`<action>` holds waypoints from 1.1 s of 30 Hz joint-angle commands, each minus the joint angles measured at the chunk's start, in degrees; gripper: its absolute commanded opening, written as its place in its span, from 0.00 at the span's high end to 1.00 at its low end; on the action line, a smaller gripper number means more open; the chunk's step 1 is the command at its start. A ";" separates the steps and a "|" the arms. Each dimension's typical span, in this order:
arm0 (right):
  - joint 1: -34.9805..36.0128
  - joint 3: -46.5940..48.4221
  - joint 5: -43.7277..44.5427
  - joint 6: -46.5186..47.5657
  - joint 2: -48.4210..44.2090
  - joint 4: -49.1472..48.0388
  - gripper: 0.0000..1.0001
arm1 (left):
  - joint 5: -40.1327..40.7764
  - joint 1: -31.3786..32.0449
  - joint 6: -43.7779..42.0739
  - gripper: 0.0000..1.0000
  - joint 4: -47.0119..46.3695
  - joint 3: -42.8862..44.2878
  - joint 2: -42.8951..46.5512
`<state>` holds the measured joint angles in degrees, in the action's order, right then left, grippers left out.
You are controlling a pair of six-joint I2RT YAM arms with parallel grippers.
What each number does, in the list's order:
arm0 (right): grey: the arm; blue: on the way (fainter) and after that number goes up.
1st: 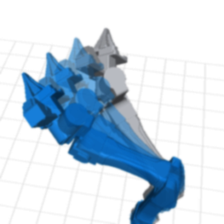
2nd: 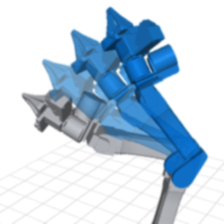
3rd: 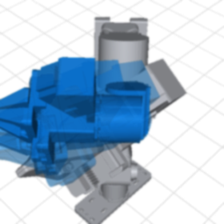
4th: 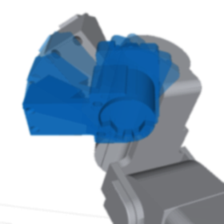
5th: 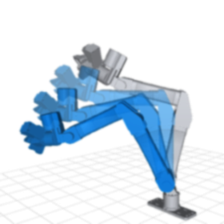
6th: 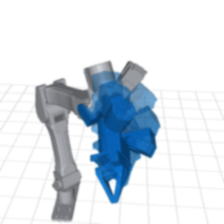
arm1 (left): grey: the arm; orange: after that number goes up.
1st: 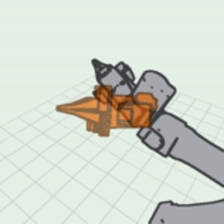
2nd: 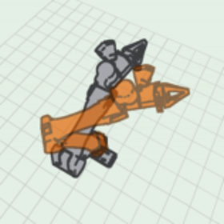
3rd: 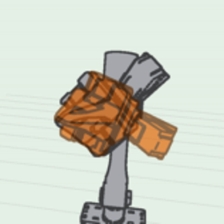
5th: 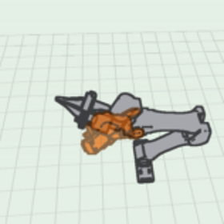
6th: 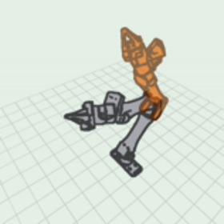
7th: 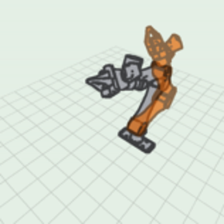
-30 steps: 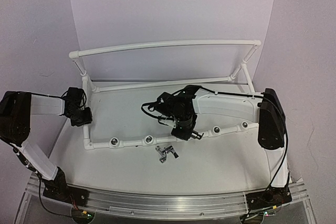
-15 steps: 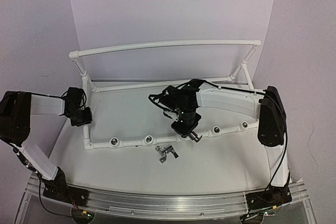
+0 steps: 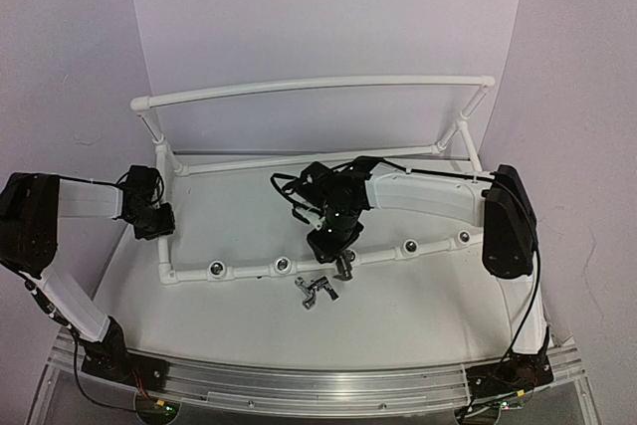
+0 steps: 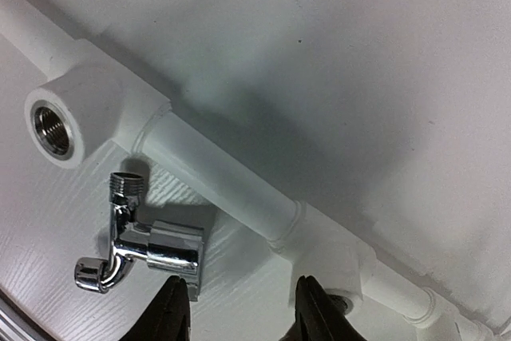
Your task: Install the water faucets
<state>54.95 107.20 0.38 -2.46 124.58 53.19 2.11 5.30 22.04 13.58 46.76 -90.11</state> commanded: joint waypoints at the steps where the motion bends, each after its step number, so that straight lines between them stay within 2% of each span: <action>1: 0.48 0.80 -1.01 0.08 0.49 -2.72 0.58 | -4.48 -0.64 20.06 1.00 -0.46 0.93 -2.41; 10: 0.45 -0.67 2.88 4.52 -2.18 -4.64 0.60 | -4.53 -0.65 20.01 1.00 -0.39 1.18 -2.64; 18: 0.30 -2.72 2.76 5.60 -4.15 -5.25 0.66 | -4.31 -0.64 19.82 1.00 0.12 1.30 -2.01; 21: 0.04 -3.63 2.66 5.74 -5.61 -5.90 0.71 | -4.31 -0.64 19.85 1.00 0.19 1.29 -2.03; 30: -1.88 -7.05 1.70 5.86 -9.63 -8.37 1.00 | -4.30 -0.65 19.67 1.00 0.48 1.77 -1.90; 33: -3.11 -7.59 0.23 5.43 -10.16 -9.46 1.00 | -4.18 -0.64 19.40 1.00 0.69 1.84 -1.72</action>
<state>53.32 100.46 0.93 3.12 118.37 46.06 1.78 5.30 22.04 13.99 47.04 -90.19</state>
